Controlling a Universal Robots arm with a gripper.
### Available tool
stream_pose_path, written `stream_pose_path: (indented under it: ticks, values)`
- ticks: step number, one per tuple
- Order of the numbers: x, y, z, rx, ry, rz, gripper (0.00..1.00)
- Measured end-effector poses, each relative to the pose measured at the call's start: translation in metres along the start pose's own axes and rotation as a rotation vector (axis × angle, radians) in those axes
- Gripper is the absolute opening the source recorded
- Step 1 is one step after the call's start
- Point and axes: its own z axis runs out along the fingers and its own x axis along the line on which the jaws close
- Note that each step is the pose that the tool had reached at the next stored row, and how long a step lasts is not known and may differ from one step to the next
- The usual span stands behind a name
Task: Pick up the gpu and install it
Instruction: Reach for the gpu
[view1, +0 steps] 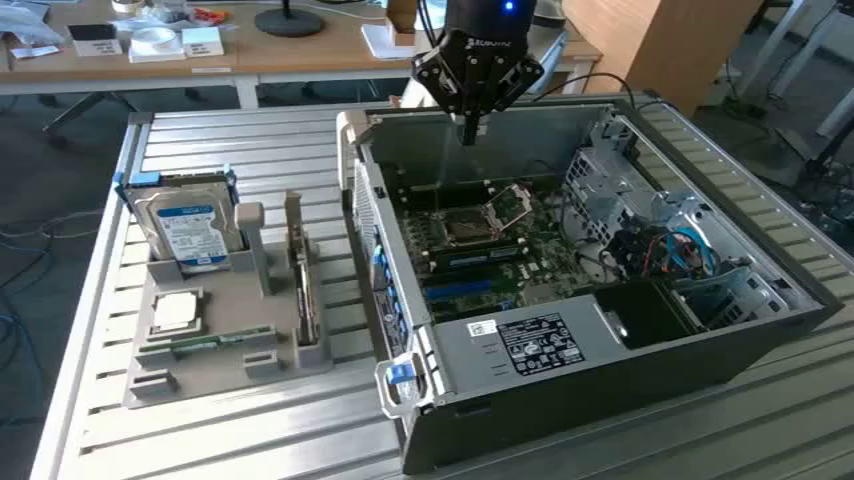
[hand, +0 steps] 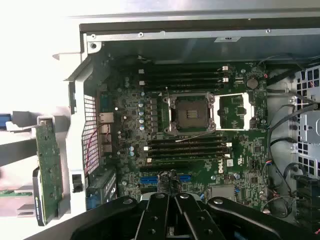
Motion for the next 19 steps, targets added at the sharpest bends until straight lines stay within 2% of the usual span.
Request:
stream_pose_path:
  ticks: [19]
  values:
    - [0.0065, -0.0005, -0.0002, 0.0000, 0.0000, 0.000, 0.11]
